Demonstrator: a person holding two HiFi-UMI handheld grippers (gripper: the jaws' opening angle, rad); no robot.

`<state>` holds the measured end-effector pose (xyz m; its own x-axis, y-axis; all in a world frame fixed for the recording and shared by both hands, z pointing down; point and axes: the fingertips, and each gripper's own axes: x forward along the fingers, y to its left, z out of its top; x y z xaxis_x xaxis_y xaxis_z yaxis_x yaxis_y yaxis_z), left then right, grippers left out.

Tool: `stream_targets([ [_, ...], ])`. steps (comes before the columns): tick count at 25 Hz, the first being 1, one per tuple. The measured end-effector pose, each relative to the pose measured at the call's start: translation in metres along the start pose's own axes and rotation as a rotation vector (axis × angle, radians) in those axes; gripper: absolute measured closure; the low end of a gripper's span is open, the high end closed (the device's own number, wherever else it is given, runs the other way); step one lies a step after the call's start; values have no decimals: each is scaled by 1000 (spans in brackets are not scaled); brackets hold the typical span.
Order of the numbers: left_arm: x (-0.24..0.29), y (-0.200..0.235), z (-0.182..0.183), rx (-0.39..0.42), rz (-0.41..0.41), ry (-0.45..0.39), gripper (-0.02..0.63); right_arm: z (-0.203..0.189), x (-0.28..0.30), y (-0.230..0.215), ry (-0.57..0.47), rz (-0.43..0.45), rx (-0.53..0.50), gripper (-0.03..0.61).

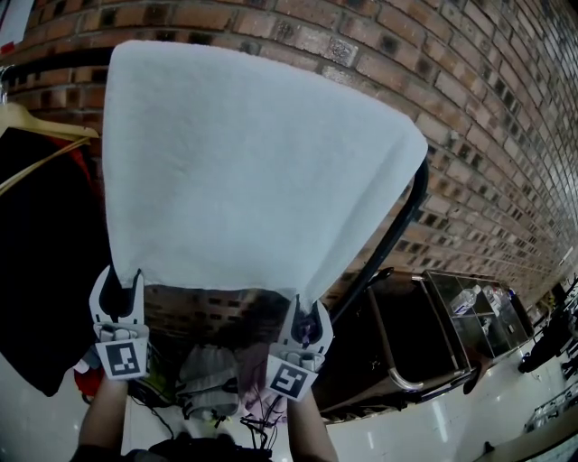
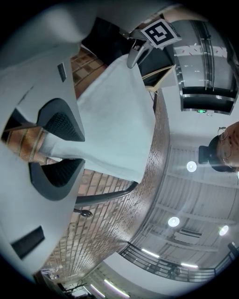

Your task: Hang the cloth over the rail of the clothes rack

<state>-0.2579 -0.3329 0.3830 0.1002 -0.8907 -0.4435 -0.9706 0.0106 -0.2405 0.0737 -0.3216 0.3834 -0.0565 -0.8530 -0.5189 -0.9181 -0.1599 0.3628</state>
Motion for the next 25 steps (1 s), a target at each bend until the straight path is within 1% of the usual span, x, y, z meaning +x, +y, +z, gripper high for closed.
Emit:
stream_targets([
  [2,-2,-2,-4,6,-8,14,331,-10,-2,4,57,15,-35,415],
  [3,-2,-2,-6,5,-11,21,315,-14,-3,5,75,17,-43,391],
  [5,-3,-4,-10,-1,-17,33,280,-18,-4,5,87,15,-38,298],
  [7,-5,-7,-13,-6,-25,43,260,-21,-5,5,91,13,-25,291],
  [8,-5,-8,-14,-6,-28,47,253,-22,-7,5,92,11,-21,277],
  [12,-10,-12,-13,-24,-27,47,249,-18,-14,2,89,-3,-17,276],
  [14,-16,-11,-2,-37,-15,20,249,-6,-23,-3,73,-17,-16,276],
  [18,-26,-19,32,-51,-24,-49,247,30,-34,-11,-14,-20,-52,276],
  [21,-29,-32,48,-67,-61,-61,247,49,-35,-11,-64,-9,-3,276],
  [24,-31,-41,58,-111,-75,-71,249,60,-33,-5,-92,1,41,281],
  [25,-31,-43,61,-124,-76,-84,292,63,-32,-1,-94,10,56,294],
])
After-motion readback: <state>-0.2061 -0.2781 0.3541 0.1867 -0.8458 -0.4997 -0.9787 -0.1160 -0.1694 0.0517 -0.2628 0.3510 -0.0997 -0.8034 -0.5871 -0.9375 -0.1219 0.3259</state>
